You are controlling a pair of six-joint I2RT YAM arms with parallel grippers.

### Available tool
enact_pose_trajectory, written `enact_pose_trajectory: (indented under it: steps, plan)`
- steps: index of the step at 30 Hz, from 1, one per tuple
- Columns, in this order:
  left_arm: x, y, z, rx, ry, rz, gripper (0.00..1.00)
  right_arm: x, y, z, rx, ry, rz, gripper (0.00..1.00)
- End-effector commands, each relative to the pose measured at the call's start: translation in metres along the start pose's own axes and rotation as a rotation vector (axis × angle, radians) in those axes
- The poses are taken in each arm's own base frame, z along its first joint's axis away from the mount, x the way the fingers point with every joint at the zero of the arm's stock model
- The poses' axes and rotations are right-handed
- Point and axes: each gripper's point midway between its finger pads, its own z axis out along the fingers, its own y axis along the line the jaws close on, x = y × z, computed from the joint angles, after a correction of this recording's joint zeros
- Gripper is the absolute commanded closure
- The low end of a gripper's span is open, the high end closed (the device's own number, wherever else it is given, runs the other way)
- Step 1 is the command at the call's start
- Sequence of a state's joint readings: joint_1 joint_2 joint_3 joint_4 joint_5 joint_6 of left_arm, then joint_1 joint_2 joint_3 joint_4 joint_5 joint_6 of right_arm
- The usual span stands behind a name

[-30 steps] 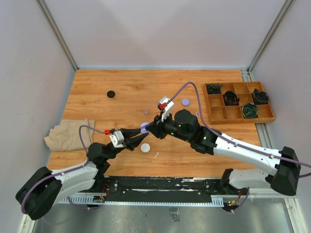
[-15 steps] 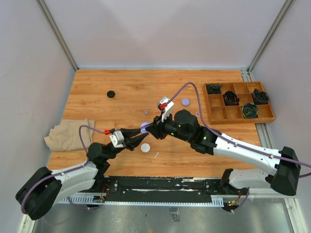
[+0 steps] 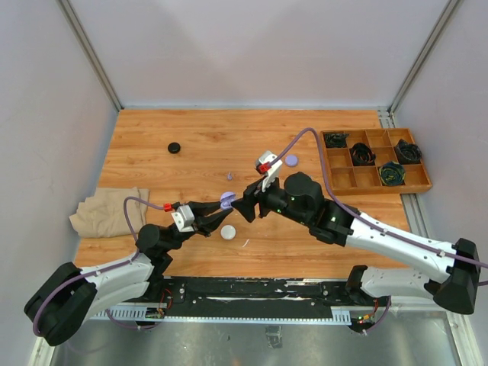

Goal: Insert the wireless bluetooth earbuds into the charging case
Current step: Place the earbud in the charging case, then close the charging case.

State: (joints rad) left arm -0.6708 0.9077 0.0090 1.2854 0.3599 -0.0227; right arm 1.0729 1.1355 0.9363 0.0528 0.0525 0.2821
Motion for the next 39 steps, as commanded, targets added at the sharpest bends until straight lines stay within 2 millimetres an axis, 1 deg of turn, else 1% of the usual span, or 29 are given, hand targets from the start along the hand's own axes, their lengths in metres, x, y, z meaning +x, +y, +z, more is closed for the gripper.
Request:
enact_pose_trajectory:
  steps: [1, 2, 6, 8, 11, 16, 19, 23, 28, 34, 39]
  plan:
    - [0.004, -0.005, -0.007, 0.016, -0.001, 0.008, 1.00, -0.004, -0.006, -0.015, -0.037, -0.004, -0.115, 0.27]
    - [0.004, -0.006, -0.007, 0.019, 0.000, 0.008, 1.00, -0.003, -0.005, -0.017, -0.073, 0.011, -0.133, 0.21]
    - [0.005, -0.008, -0.006, 0.036, 0.005, 0.006, 1.00, 0.005, -0.002, -0.023, -0.209, 0.088, -0.203, 0.10]
    - [0.005, -0.010, -0.005, 0.048, 0.003, 0.008, 1.00, 0.011, 0.000, -0.026, -0.278, 0.128, -0.232, 0.06]
    - [0.004, -0.012, -0.005, 0.061, 0.004, 0.009, 1.00, 0.015, 0.005, -0.029, -0.367, 0.155, -0.283, 0.00]
    - [0.005, -0.017, -0.004, 0.090, 0.009, 0.008, 1.00, 0.016, 0.010, -0.027, -0.452, 0.152, -0.377, 0.02]
    - [0.005, -0.019, -0.003, 0.106, 0.012, 0.005, 1.00, 0.017, 0.014, -0.021, -0.503, 0.150, -0.419, 0.01]
    - [0.006, -0.021, -0.002, 0.117, 0.016, 0.004, 1.00, 0.018, 0.019, -0.013, -0.549, 0.154, -0.440, 0.02]
    - [0.005, -0.021, -0.003, 0.116, 0.016, 0.006, 1.00, 0.023, 0.022, -0.005, -0.593, 0.184, -0.435, 0.01]
    - [0.009, -0.017, -0.001, 0.099, 0.035, -0.003, 1.00, 0.030, 0.037, -0.010, -0.704, 0.198, -0.402, 0.02]
    - [0.011, -0.012, 0.000, 0.067, 0.042, -0.013, 1.00, 0.035, 0.041, -0.013, -0.732, 0.219, -0.388, 0.01]
